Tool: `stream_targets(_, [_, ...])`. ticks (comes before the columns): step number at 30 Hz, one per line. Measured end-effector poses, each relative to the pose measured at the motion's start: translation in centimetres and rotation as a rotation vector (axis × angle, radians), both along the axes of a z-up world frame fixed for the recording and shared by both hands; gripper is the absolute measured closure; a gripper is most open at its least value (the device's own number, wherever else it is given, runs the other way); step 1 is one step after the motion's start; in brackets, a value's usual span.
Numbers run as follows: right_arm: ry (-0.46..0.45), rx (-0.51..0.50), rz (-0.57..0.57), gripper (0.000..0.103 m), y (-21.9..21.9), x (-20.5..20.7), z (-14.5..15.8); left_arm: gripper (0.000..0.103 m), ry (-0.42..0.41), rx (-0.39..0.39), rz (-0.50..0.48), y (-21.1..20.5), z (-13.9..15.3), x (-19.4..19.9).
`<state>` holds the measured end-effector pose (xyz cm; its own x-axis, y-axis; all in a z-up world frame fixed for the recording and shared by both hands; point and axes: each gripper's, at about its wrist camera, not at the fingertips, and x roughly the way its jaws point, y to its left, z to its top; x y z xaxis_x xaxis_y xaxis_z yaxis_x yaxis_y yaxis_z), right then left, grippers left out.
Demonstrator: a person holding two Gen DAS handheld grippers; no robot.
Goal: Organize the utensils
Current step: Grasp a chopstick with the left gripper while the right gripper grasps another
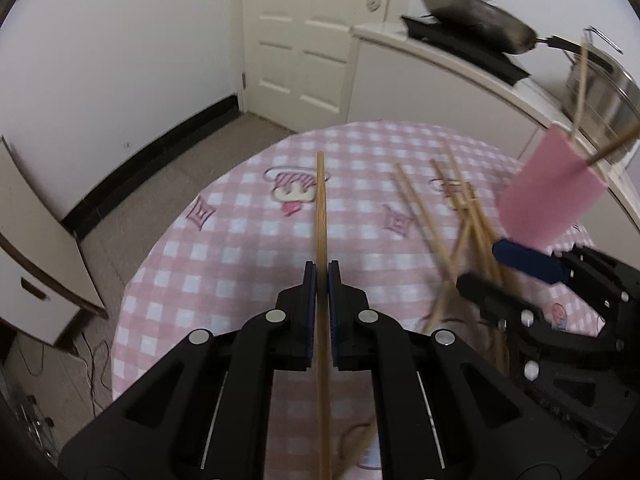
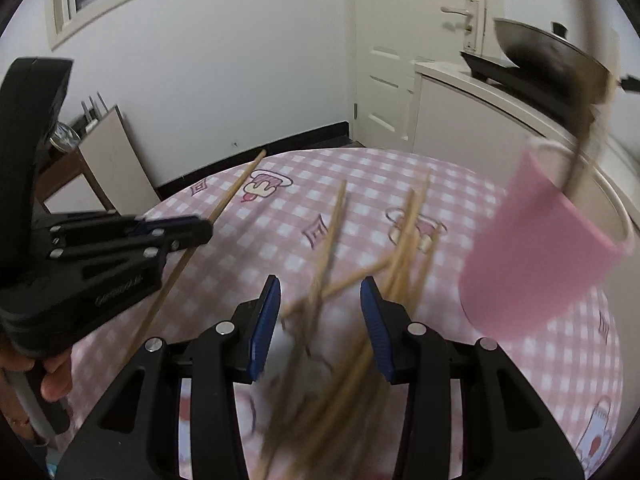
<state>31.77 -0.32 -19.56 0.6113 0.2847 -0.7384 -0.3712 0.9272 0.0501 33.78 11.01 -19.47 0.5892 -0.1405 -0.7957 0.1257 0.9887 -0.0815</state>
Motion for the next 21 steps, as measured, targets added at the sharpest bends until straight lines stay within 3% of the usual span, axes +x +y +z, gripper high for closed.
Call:
stream_targets(7, [0.055, -0.08, -0.022, 0.064, 1.9, 3.3, -1.4, 0.096, 0.066, -0.044, 0.034, 1.3, -1.4, 2.1])
stream_targets(14, [0.101, -0.084, -0.034, 0.065, 2.0, 4.8, -2.3, 0.096, 0.08, -0.019, 0.024, 0.5, -1.8, 4.1])
stream_targets(21, [0.11, -0.083, -0.028, 0.092, 2.1, 5.3, -2.0, 0.096, 0.076, 0.0, 0.024, 0.0, -1.9, 5.3])
